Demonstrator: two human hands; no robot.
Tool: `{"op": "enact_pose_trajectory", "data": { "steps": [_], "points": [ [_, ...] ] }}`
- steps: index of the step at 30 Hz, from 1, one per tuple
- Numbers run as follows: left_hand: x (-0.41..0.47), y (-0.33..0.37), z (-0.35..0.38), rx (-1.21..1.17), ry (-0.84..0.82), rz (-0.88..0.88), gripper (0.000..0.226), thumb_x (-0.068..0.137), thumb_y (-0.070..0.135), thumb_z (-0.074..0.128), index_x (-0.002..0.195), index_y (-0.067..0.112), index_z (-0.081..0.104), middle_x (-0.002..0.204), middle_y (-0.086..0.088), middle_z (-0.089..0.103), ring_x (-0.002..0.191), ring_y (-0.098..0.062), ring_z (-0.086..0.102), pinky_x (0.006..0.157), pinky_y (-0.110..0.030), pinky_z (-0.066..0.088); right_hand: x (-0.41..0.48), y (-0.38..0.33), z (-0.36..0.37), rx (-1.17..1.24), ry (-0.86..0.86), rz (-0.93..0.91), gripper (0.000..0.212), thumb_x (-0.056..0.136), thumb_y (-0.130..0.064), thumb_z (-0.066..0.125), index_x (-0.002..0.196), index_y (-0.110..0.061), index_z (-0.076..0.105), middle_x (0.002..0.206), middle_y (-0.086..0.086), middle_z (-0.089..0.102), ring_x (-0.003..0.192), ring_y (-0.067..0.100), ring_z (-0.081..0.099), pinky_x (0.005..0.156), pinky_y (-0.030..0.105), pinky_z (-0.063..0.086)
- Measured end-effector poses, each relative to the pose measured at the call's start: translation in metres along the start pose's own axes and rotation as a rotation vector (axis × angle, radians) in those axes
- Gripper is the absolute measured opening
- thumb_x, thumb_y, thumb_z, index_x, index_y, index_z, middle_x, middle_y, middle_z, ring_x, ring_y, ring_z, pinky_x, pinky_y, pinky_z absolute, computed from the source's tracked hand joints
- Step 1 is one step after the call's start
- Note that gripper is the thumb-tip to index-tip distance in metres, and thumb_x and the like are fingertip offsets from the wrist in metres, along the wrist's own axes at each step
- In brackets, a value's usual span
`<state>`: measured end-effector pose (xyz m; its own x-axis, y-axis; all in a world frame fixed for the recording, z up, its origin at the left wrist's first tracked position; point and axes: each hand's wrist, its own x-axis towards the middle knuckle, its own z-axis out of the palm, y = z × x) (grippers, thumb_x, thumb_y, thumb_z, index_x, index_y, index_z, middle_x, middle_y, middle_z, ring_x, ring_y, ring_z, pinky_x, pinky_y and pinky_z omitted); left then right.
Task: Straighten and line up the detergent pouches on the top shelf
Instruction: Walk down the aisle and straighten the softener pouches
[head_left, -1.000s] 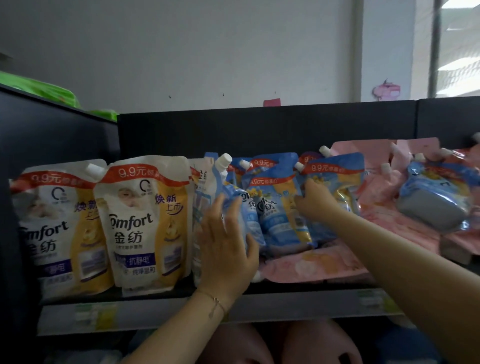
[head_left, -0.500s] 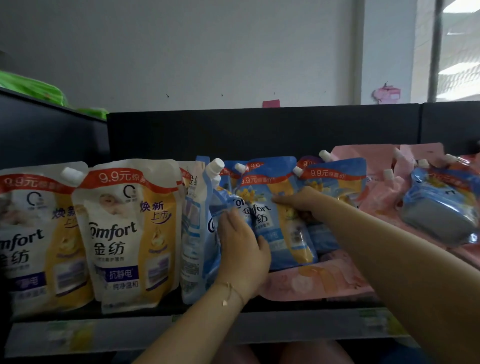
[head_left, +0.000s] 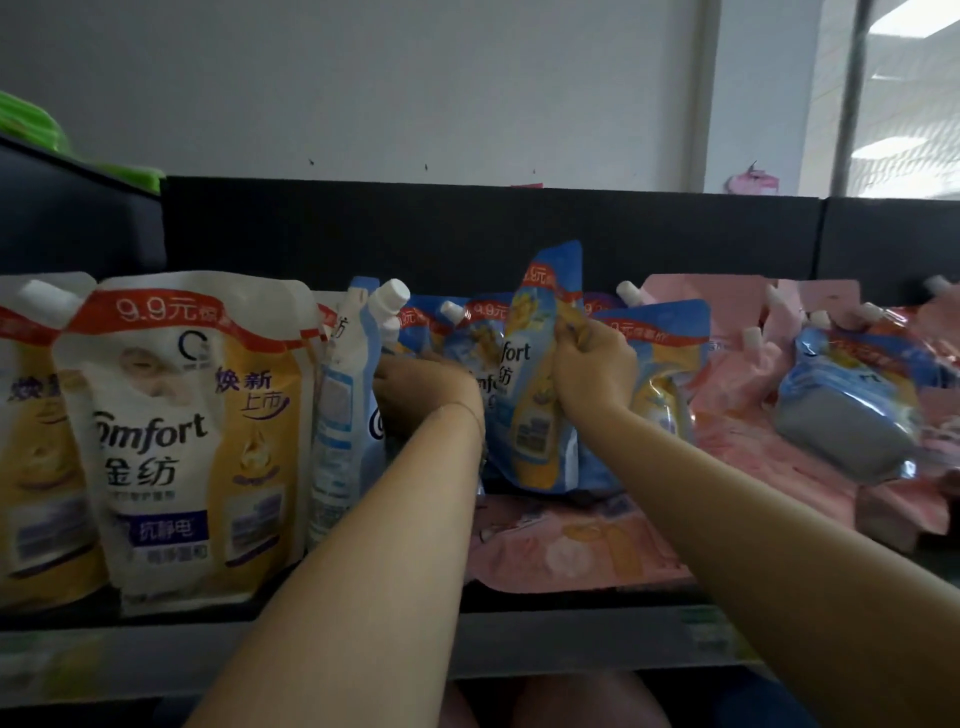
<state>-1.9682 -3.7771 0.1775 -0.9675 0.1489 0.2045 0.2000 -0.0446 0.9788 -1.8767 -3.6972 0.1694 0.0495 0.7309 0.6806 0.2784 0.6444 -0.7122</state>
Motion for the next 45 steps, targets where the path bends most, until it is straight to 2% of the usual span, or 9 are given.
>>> {"op": "enact_pose_trajectory", "data": {
  "steps": [8,11,18,22,30,33,39,42,45],
  "points": [
    [0.008,-0.015,0.01,-0.103,-0.015,0.118,0.027,0.099,0.031,0.042,0.122,0.02,0.051,0.124,-0.006,0.055,0.115,-0.025,0.053,0.092,-0.038,0.041,-0.011,-0.005,-0.01,-0.301,-0.72,0.092,0.025,0.096,-0.03,0.052,0.093,-0.007,0.06,0.085,0.013,0.069,0.075,0.029,0.068,0.065,0.033,0.055],
    [0.007,-0.005,0.008,-0.094,-0.058,0.218,0.021,0.1,0.028,0.04,0.116,0.019,0.05,0.114,-0.006,0.059,0.108,-0.025,0.057,0.086,-0.042,0.045,-0.016,-0.013,-0.005,-0.523,-0.642,-0.06,0.018,0.096,-0.012,0.045,0.097,-0.003,0.061,0.098,0.016,0.063,0.093,0.032,0.062,0.068,0.032,0.047],
    [0.003,-0.007,0.006,-0.095,-0.16,0.701,0.016,0.102,0.024,0.036,0.088,0.016,0.039,0.073,0.004,0.047,0.061,-0.009,0.047,0.052,-0.018,0.031,-0.021,0.014,0.002,-0.11,-0.487,0.021,0.024,0.099,-0.015,0.039,0.086,-0.005,0.055,0.078,0.009,0.062,0.077,0.027,0.062,0.062,0.032,0.053],
    [0.0,-0.021,0.001,-0.059,-0.126,0.772,0.015,0.099,0.02,0.044,0.111,0.011,0.043,0.105,-0.007,0.054,0.086,-0.019,0.057,0.062,-0.024,0.044,-0.02,0.002,-0.024,-0.211,-0.785,-0.094,0.019,0.096,-0.02,0.051,0.085,-0.005,0.055,0.089,0.022,0.068,0.081,0.036,0.068,0.078,0.051,0.056],
    [-0.009,-0.035,-0.03,-0.002,-0.099,0.948,0.062,0.089,-0.001,0.055,0.144,0.001,0.026,0.147,-0.017,0.033,0.136,-0.022,0.033,0.105,-0.002,0.018,-0.052,-0.013,-0.072,-0.652,-1.203,-0.362,0.048,0.075,-0.057,0.071,0.107,-0.023,0.061,0.083,-0.011,0.054,0.071,0.004,0.053,0.062,0.018,0.041],
    [-0.016,-0.043,-0.036,0.012,-0.125,0.968,0.071,0.089,-0.002,0.053,0.149,0.002,0.016,0.154,-0.015,0.02,0.142,-0.02,0.02,0.105,0.002,0.007,-0.067,-0.005,-0.073,-0.682,-1.151,-0.498,0.045,0.075,-0.057,0.072,0.106,-0.026,0.063,0.087,-0.011,0.052,0.078,0.01,0.053,0.067,0.024,0.047],
    [-0.031,-0.056,-0.051,0.019,-0.115,1.034,0.049,0.081,-0.006,0.059,0.127,-0.001,0.043,0.13,-0.019,0.04,0.126,-0.022,0.038,0.107,-0.02,0.034,-0.093,0.002,-0.076,-0.682,-1.043,-0.766,0.041,0.082,-0.054,0.065,0.108,-0.022,0.062,0.107,-0.002,0.055,0.103,0.018,0.051,0.086,0.036,0.046],
    [-0.036,-0.07,-0.061,0.047,-0.185,1.063,0.033,0.078,-0.007,0.06,0.109,0.0,0.052,0.122,-0.018,0.043,0.118,-0.023,0.043,0.099,-0.002,0.027,-0.107,0.01,-0.073,-0.8,-0.863,-1.066,0.03,0.086,-0.034,0.054,0.108,-0.016,0.063,0.104,0.006,0.061,0.097,0.027,0.058,0.075,0.039,0.051],
    [-0.042,-0.084,-0.075,-0.004,-0.305,0.852,0.02,0.081,-0.003,0.057,0.096,0.01,0.055,0.107,-0.008,0.051,0.096,-0.013,0.052,0.088,-0.016,0.043,-0.122,0.013,-0.071,-0.861,-0.754,-1.177,0.027,0.08,-0.016,0.051,0.104,-0.011,0.061,0.094,0.006,0.064,0.088,0.029,0.063,0.062,0.039,0.053]
  ]
}}
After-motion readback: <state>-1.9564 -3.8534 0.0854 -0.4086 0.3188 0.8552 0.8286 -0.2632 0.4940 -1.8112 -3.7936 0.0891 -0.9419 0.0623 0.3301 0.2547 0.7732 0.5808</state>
